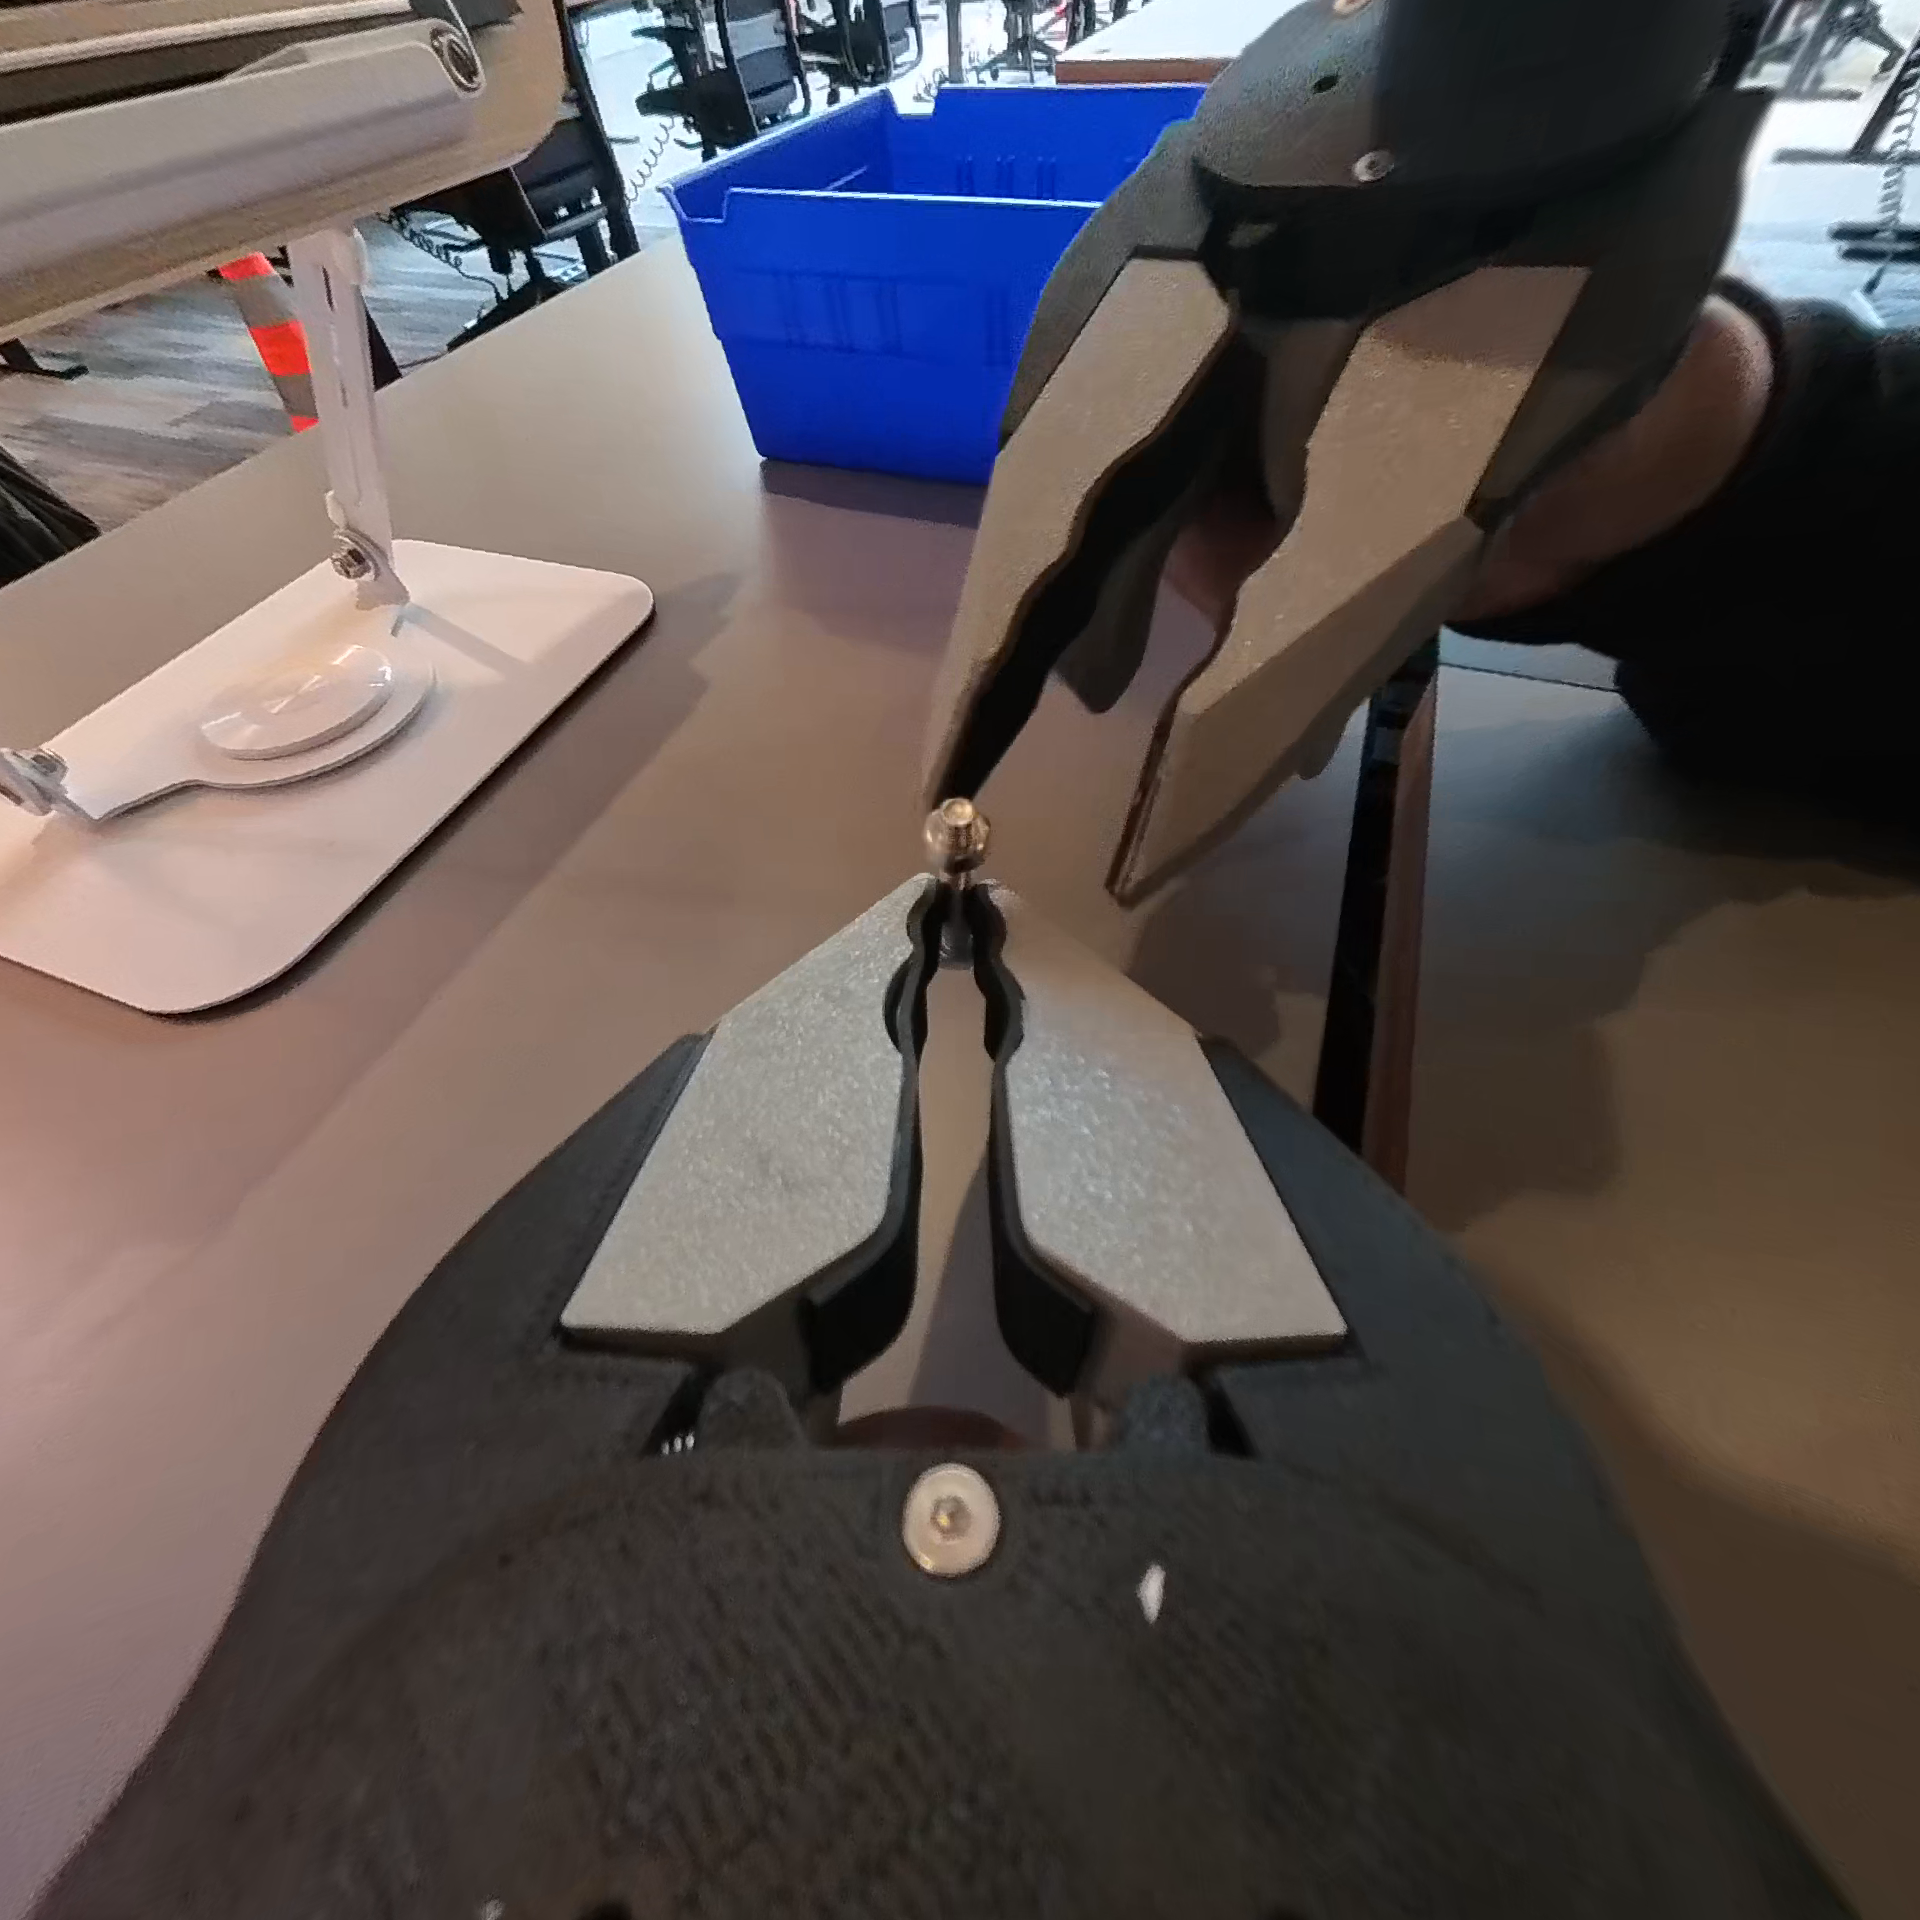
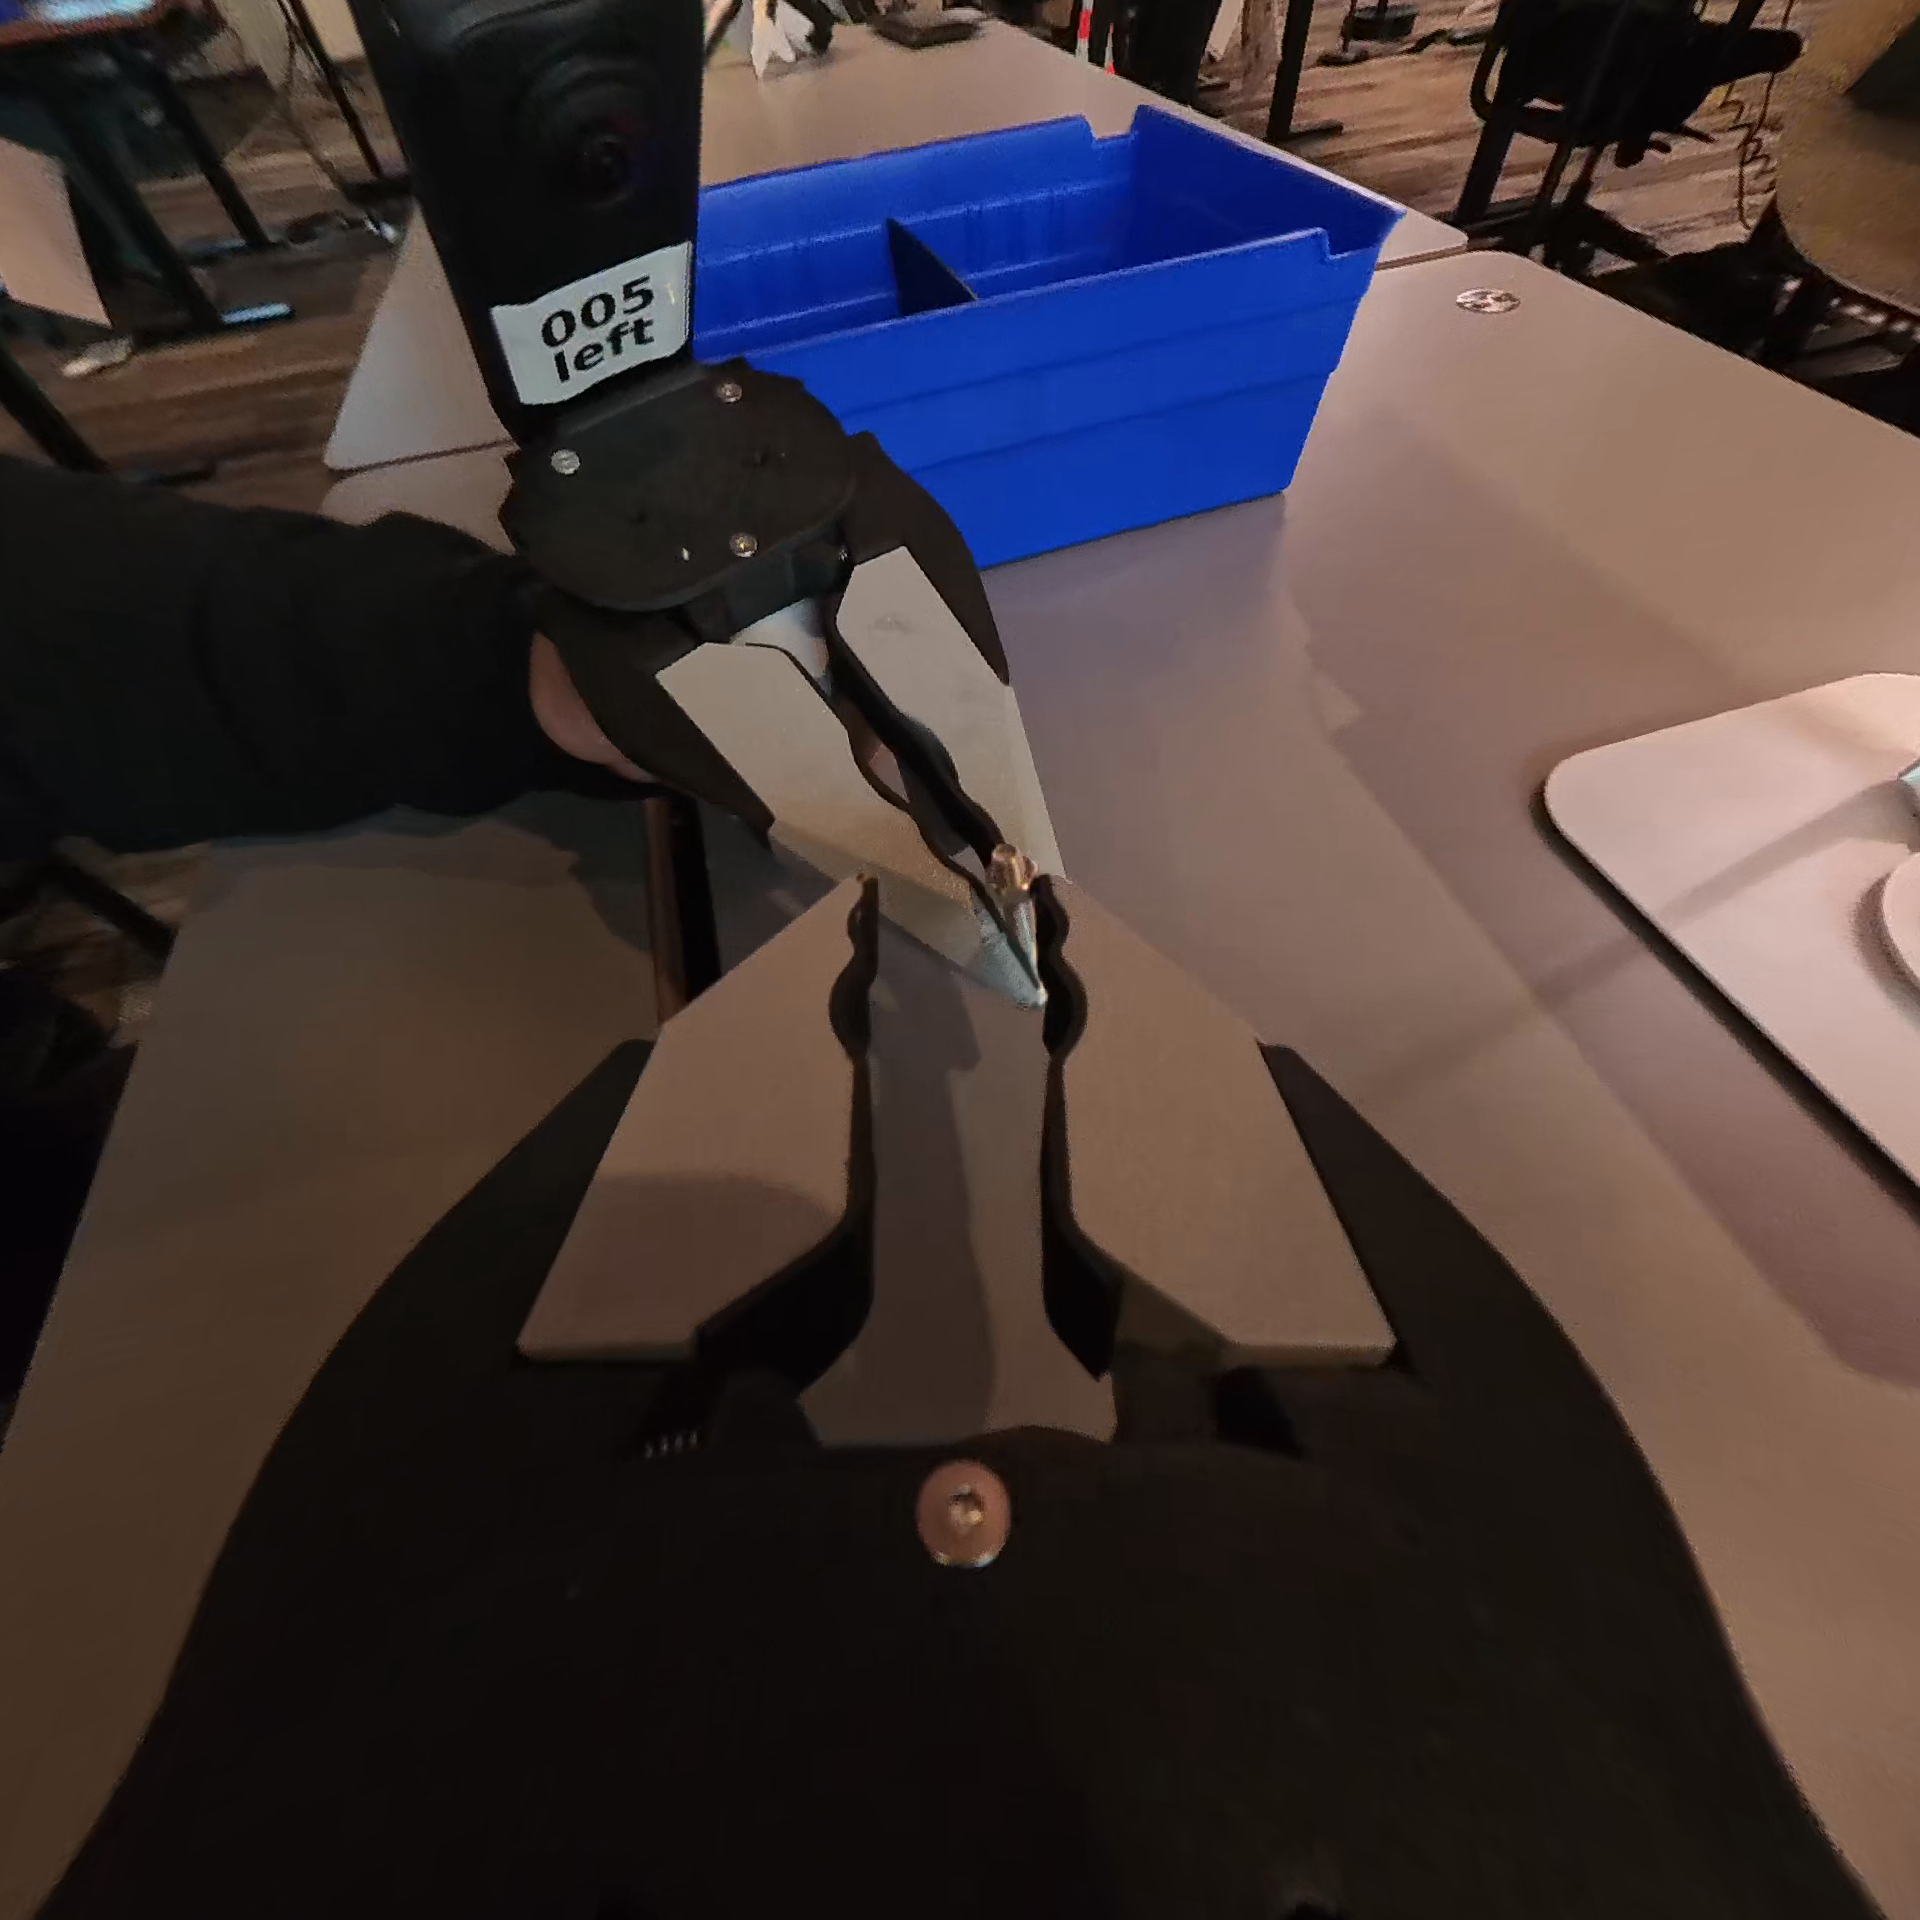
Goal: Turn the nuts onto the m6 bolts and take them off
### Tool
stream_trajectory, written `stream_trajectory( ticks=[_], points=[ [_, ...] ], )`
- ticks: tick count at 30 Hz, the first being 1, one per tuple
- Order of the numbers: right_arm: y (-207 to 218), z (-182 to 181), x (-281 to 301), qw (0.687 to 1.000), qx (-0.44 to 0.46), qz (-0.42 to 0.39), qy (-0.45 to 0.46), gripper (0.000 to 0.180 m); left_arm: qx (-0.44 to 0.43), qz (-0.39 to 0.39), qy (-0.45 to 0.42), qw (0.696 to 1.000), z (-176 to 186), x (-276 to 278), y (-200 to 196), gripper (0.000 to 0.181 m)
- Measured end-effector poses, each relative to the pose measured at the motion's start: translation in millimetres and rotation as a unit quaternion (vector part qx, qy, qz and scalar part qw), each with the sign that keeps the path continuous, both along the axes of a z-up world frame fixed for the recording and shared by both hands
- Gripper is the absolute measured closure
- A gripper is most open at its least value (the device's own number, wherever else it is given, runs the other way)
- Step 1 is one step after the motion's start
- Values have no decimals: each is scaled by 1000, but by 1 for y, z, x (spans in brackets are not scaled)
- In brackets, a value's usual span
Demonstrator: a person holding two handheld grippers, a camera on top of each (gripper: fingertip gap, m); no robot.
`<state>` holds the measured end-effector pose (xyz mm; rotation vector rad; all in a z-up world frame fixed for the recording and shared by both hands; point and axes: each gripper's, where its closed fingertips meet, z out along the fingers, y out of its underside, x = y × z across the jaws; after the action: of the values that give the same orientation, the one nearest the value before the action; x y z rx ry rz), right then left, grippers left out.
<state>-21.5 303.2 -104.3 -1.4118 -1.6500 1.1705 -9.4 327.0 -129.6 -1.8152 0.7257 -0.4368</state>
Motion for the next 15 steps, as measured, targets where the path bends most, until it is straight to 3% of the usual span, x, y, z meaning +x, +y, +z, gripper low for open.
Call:
stream_trajectory(
  ticks=[2,6,10,13,15],
  points=[
    [-7,3,6,1000,4,28,3,180,-1,9,-4,1000,0,-4,2,179],
    [-1,12,6,1000,-12,14,24,177,-5,5,-18,1000,2,-5,2,179],
    [12,5,2,1000,-9,-23,13,152,-1,-6,-4,1000,0,1,-1,178],
    [10,2,1,1000,-1,-21,7,152,-2,-2,-8,1000,1,-1,0,178],
    [1,3,2,1000,-7,3,6,164,-3,2,-12,1000,2,-2,1,179]
  ],
)
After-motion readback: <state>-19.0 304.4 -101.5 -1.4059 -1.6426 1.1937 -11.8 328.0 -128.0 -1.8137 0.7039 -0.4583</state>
